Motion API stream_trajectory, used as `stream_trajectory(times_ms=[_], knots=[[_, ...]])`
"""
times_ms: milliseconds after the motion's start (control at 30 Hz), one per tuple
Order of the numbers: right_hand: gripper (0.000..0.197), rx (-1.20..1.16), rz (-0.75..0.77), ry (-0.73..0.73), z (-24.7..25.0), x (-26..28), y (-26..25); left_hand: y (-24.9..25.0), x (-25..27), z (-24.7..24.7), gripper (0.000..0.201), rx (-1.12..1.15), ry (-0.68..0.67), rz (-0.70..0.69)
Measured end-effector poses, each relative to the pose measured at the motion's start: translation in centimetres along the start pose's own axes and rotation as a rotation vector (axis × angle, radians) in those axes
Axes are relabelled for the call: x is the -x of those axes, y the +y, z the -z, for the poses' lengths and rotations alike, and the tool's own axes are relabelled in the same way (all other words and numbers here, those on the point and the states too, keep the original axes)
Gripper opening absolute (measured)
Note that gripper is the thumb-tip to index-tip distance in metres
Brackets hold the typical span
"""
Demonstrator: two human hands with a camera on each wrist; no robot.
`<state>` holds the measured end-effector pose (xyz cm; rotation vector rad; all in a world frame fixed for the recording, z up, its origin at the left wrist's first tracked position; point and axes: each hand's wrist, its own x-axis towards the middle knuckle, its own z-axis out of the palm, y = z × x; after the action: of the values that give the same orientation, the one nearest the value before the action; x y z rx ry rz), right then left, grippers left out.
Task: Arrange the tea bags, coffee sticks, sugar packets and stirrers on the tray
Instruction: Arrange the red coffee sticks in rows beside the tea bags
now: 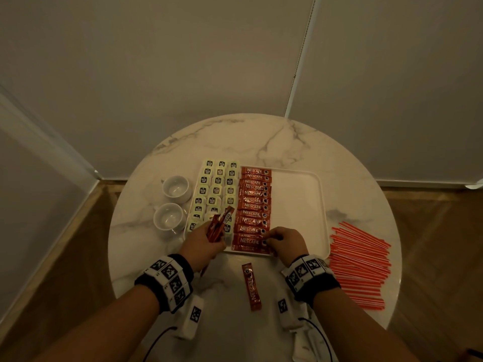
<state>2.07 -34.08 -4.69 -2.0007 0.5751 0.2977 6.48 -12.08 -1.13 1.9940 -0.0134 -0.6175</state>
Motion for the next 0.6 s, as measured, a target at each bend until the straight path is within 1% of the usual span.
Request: stream_trajectory(times_ms=[100,200,333,400,433,467,533,600], knots=[[0.019,0.044,0.007,0.014,-0.3,-0.3,0.1,0.3,-0.1,0.1,0.017,0.005,0.002,-0.004],[0.015,0.084,0.015,0.059,-0.6,-0.4,0.3,0.4,-0.2,0.0,0.018,0.036,0.001,0.014],[0.021,0.088,0.024,0.111,-0.4,-0.5,0.2,0.4,-0.4,-0.2,0.019,0.083,-0.008,0.018],[0.014,0.075,0.036,0.14,-0.2,-0.2,-0.1,0.6,-0.4,-0.2,0.019,0.129,-0.03,0.043],[0.008,0.073,0.048,0.144,-0.1,0.0,-0.3,0.7,-0.5,-0.3,0.019,0.175,-0.052,0.065],[0.007,0.084,0.068,0.139,-0.2,0.3,-0.5,0.9,-0.5,-0.3,0.019,0.248,-0.08,0.091],[0.016,0.118,0.123,0.096,-0.4,1.1,-1.0,1.4,-0.5,-0.5,0.018,0.454,-0.159,0.133],[0.02,0.098,0.207,0.04,-0.9,2.0,-1.9,2.0,-0.5,-0.6,0.021,0.629,-0.229,0.15]])
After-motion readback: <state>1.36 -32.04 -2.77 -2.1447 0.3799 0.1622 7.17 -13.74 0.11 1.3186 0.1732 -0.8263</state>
